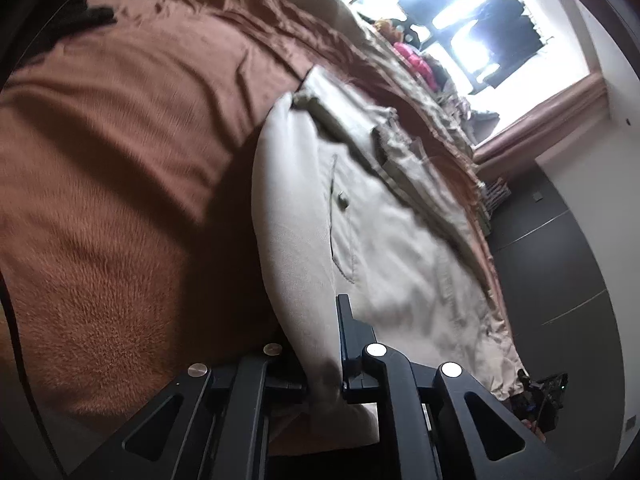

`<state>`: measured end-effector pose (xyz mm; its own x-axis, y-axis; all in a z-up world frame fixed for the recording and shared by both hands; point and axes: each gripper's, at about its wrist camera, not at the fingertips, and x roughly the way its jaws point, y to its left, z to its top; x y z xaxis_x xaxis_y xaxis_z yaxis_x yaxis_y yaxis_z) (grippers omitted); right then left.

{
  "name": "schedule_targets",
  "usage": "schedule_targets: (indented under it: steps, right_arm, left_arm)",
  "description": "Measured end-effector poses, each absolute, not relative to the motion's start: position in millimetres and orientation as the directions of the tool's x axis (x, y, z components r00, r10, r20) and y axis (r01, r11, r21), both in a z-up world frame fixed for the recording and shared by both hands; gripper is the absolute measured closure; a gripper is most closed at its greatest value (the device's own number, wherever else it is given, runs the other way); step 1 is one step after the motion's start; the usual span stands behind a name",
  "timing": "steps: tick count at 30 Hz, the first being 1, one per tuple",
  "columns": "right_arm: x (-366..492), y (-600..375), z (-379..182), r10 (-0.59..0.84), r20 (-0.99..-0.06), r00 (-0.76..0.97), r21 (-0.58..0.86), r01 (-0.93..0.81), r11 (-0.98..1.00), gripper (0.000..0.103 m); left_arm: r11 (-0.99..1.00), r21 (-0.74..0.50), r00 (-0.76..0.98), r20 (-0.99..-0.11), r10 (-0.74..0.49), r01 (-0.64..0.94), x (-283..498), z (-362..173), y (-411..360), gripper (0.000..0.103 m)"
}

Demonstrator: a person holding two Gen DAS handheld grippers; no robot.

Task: Fold large clothes
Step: 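Move both tools to the drawstring hem and close both grippers on it, then lift the hem with both grippers and fold it over toward the collar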

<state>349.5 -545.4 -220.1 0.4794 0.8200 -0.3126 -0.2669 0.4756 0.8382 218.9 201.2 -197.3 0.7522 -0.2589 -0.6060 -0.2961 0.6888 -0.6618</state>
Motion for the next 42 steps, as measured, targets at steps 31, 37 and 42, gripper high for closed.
schedule_targets:
  steps: [31,37,42]
  right_arm:
    - [224,-596,-184,0.845,-0.096,0.526,0.763,-0.507,0.402,0.089]
    - [207,-607,-194,0.849,-0.078,0.523,0.760,-0.520,0.391,0.089]
    - [196,-614,-202,0.849,-0.066,0.524,0.761,-0.524,0.383,0.089]
  left_arm:
    - [0.706,-0.703,0.919,-0.331,-0.216,-0.087,68,-74,187,0.094]
    - [0.716,-0.695,0.927,-0.308,-0.214,-0.066,31,-66,179,0.094]
    - [0.728,-0.684,0.929,-0.303,-0.211,-0.058,7,-65,172,0.094]
